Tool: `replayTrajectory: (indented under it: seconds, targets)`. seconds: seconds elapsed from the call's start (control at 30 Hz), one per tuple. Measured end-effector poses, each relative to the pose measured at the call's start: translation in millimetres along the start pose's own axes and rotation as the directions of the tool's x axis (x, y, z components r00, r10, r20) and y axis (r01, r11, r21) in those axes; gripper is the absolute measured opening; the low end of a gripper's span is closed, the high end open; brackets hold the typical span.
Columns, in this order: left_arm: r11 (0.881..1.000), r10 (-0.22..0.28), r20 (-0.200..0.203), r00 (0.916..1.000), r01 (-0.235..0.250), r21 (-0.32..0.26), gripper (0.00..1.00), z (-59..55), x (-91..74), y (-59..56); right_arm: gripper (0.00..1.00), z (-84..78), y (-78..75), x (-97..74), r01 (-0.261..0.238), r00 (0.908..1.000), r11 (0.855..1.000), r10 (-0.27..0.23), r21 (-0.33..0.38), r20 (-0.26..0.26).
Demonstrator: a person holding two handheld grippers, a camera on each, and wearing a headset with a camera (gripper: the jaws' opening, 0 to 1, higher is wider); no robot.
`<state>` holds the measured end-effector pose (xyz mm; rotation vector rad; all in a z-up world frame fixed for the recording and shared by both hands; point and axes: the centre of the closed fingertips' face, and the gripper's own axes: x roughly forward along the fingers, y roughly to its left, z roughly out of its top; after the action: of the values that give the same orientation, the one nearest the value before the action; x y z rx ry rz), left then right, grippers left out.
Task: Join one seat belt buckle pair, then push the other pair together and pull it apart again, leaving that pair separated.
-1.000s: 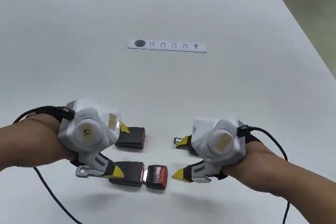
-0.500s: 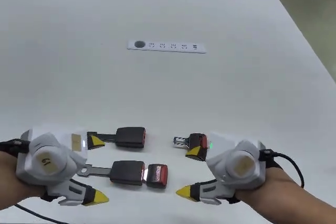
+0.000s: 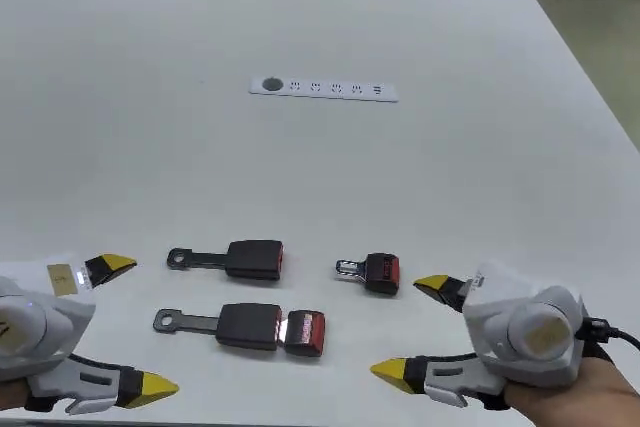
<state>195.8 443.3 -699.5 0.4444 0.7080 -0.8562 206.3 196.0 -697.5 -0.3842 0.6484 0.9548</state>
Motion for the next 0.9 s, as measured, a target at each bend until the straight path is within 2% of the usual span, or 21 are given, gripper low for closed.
replayTrajectory:
  seconds: [0.07,0.13,0.2,0.33,0.4,0.43,0.47,0.6,0.73,0.9]
  targets:
    - [1.000,0.013,0.007,0.9999,-0.013,-0.021,1.00,-4.5,0.1,2.3,0.83,3.7,-1.2,-0.7,0.022,0.9993,1.000,-0.022,0.006,0.030]
    - [0.999,0.026,0.009,0.9996,-0.025,-0.027,1.00,-5.8,-0.5,1.5,0.93,6.8,0.1,-3.2,0.043,0.9984,0.999,-0.044,0.016,0.036]
    - [0.999,0.030,0.009,0.9995,-0.030,-0.044,1.00,-10.9,-0.8,3.7,0.99,8.0,-1.0,-3.9,0.061,0.9965,0.998,-0.063,0.026,0.054]
    - [0.998,0.033,0.004,0.9995,-0.032,-0.056,1.00,-16.7,-2.0,5.5,0.99,2.4,2.0,-3.8,0.062,0.9972,0.998,-0.063,0.033,0.040]
    - [0.998,0.037,-0.001,0.9993,-0.037,-0.043,1.00,-11.1,-4.3,1.2,0.99,0.5,2.5,-3.0,0.060,0.9973,0.997,-0.062,0.039,0.038]
    - [0.999,0.038,0.002,0.9993,-0.037,-0.038,1.00,-16.5,-3.7,6.3,0.99,-0.2,3.4,-2.6,0.060,0.9974,0.997,-0.062,0.044,0.037]
    - [0.999,0.038,0.004,0.9993,-0.038,-0.038,1.00,-16.9,-3.8,7.4,0.99,0.1,3.5,-2.5,0.061,0.9973,0.997,-0.063,0.046,0.038]
    - [0.998,0.055,0.009,0.9985,-0.054,-0.039,1.00,-5.0,-6.5,3.7,0.99,0.9,5.4,-0.5,0.071,0.9967,0.997,-0.072,0.022,0.037]
    - [0.997,0.062,0.017,0.9979,-0.061,-0.046,1.00,-7.5,-6.0,8.8,0.99,2.1,3.2,-1.0,0.080,0.9956,0.996,-0.082,0.039,0.045]
    - [0.996,0.078,0.024,0.9967,-0.077,-0.049,1.00,-2.8,-5.9,12.0,0.98,-0.3,5.2,-0.5,0.075,0.9963,0.996,-0.077,0.050,0.038]
